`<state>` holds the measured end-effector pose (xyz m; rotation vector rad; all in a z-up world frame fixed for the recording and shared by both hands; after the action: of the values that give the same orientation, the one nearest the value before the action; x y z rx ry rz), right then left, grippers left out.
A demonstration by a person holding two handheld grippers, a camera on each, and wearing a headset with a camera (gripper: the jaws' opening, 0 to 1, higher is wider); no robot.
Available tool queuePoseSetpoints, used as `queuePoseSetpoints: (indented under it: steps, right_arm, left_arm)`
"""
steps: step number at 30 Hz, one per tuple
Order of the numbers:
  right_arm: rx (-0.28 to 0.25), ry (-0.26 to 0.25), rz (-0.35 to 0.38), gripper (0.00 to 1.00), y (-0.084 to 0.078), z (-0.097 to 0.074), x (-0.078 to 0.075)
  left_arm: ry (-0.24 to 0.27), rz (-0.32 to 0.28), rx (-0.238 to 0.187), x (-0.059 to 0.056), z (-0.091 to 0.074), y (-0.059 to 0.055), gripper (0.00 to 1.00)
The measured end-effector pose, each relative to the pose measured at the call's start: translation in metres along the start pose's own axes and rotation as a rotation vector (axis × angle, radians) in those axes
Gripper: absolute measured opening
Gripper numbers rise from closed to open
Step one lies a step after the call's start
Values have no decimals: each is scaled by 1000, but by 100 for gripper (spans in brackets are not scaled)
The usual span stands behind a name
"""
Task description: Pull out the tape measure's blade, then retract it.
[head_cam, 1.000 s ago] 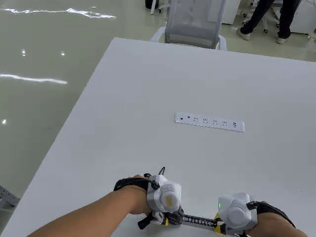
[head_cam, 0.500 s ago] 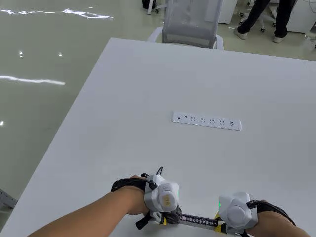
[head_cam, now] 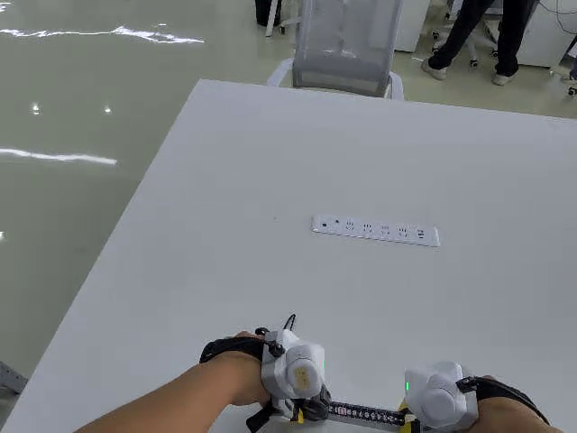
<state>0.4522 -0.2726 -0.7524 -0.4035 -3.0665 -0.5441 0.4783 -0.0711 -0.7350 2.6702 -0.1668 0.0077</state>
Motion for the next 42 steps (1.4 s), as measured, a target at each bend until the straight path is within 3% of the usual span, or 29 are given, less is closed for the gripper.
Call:
queuePoseSetpoints:
  steps: [42]
  right_arm:
    - [20, -15, 6, 11, -17, -10, -4]
  left_arm:
    - [6, -4, 1, 0, 0, -1, 35]
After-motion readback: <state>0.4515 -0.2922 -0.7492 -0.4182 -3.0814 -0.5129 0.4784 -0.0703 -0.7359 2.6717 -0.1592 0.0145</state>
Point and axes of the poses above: the centre of the closed fingertips' face, and the gripper's own axes: z roughly forward along the fingers, x roughly to its left, y roughly out of its top, the point moved 7 cm from there along -z, roughly backward along the fingers, and after that the axes turned 6 degrees about z, right-handed, at the moved point
